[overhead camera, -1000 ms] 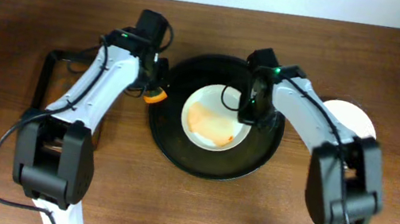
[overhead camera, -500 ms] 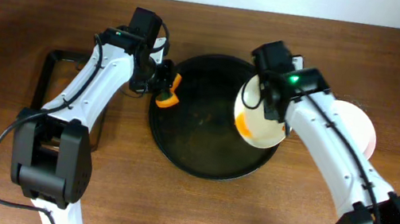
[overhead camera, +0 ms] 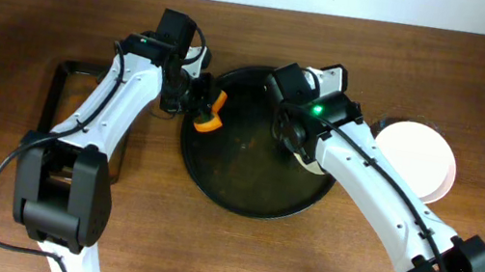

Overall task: Clean dirty plates on tray and stack at the side
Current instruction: 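Tilt the last plate up with the right gripper over the tray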

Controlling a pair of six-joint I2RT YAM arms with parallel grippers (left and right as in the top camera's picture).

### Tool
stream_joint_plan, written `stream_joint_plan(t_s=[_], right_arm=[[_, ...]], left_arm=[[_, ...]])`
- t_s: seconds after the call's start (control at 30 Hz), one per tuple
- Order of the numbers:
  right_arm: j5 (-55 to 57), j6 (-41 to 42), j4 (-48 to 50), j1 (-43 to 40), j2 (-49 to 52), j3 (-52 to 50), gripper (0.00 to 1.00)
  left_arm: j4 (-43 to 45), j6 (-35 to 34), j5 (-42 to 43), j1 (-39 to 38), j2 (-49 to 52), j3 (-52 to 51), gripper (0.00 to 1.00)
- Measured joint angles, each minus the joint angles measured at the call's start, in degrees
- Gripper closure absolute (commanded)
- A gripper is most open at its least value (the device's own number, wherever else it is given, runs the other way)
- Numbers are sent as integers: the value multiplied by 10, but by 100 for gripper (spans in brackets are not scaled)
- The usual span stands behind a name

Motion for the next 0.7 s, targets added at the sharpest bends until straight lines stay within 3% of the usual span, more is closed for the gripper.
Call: stream_joint_plan(t_s=[0.43,0.7], right_arm=[[-19,55,3,-3,0,0,96],[-289,-20,20,-80,0,0,96]], left_arm=[[0,2,2,0,0,0,99],[0,2,2,0,0,0,99]])
